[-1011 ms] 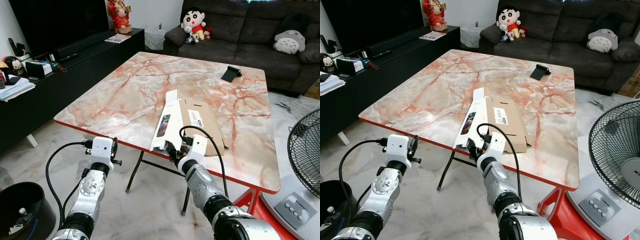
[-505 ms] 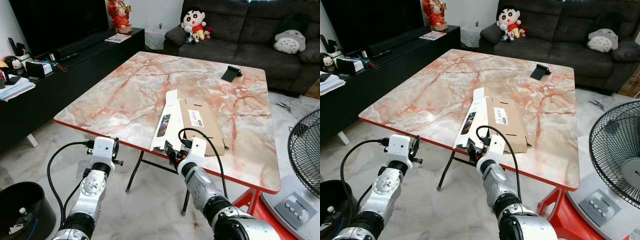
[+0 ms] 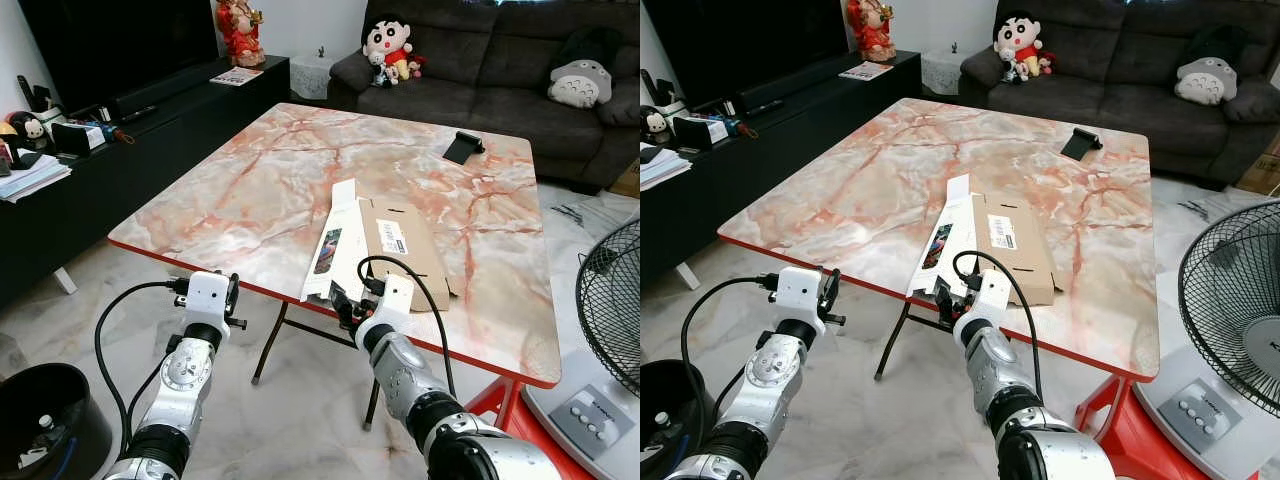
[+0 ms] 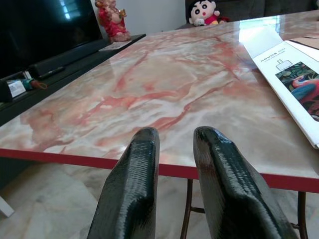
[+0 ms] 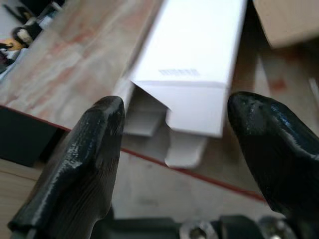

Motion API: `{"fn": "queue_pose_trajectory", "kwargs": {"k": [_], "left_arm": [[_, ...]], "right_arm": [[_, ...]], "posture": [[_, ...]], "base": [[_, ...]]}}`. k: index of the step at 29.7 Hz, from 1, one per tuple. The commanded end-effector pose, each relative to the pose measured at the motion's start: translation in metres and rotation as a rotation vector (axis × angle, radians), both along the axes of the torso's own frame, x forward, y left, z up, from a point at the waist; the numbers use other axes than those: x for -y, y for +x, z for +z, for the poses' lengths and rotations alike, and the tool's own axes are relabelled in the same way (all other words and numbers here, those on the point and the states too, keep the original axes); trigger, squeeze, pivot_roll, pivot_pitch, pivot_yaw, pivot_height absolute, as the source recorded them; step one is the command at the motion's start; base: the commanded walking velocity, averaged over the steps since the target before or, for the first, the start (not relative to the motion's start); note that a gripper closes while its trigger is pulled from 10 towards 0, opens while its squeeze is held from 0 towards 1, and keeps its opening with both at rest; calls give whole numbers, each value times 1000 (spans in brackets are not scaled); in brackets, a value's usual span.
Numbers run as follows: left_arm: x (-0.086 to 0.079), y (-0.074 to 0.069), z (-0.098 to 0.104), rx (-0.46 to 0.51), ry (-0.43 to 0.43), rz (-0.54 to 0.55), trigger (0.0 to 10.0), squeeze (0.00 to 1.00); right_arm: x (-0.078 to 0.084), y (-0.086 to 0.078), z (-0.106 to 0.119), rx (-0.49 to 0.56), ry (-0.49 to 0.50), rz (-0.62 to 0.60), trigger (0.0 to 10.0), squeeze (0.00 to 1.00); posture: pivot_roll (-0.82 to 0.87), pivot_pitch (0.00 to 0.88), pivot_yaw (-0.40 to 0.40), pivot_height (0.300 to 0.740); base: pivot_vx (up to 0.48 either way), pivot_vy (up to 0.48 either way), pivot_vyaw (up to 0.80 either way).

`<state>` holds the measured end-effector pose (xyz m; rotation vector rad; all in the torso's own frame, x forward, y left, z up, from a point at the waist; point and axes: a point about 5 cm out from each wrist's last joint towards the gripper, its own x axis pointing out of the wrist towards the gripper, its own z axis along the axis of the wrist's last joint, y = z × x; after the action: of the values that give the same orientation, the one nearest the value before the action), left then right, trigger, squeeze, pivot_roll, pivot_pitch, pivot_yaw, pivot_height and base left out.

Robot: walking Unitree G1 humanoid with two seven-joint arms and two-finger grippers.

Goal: Picking trash to rubbish bin

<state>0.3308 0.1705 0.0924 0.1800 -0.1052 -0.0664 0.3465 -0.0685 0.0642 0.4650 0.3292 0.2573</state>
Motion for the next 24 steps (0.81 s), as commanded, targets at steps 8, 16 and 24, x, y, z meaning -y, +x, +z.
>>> {"fn": "queue_pose_trajectory", "kwargs": {"k": [8, 16, 24], "left_arm": [[3, 0, 3, 17, -9, -9, 10000, 0], [5, 0, 3, 14, -10, -15, 10000, 0], [7, 2, 10, 61, -10, -6, 10000, 0]], "right_arm": [[-17, 2, 16, 134, -62, 70, 10000, 0], [1, 5, 17, 196, -166, 11, 10000, 0], [7, 10, 38, 333, -118, -76, 10000, 0]], "posture": [[91, 0, -12, 740], [73, 0, -7, 740], [63, 0, -2, 740]], "base": [[0, 0, 0], [0, 0, 0], [0, 0, 0]]}}
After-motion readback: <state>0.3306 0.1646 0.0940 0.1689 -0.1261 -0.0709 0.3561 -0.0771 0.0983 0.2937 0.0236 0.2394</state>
